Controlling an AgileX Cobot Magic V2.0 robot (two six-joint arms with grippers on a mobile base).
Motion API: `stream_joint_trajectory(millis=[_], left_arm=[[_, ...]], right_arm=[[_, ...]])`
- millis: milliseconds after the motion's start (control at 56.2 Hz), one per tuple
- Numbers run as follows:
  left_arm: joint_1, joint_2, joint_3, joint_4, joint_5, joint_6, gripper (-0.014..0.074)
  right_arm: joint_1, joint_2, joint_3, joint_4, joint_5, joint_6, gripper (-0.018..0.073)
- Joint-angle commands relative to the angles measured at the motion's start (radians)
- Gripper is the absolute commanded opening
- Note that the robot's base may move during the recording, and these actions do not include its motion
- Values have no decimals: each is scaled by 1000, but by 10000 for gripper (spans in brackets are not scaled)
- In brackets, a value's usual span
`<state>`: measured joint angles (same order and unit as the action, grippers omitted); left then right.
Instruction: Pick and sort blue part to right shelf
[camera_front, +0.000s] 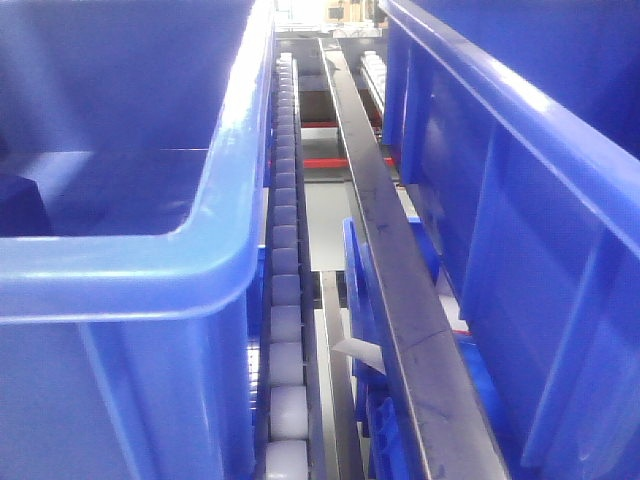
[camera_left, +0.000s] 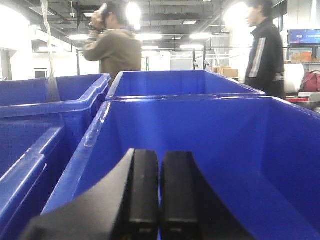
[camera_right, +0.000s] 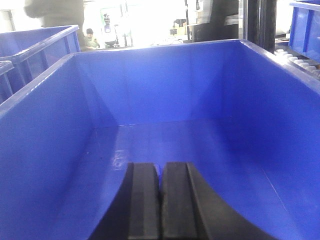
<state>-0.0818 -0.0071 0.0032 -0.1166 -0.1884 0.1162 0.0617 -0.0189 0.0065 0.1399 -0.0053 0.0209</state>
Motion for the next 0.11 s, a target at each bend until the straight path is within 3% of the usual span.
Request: stream_joint_trajectory(millis=[0,89], left_arm=[[-8,-24,33,1,-87,-7,125],[-8,-24,33,1,-87,-7,125]], right_arm=[[-8,-10,15,4,-2,5,54],[-8,-10,15,4,-2,5,54]])
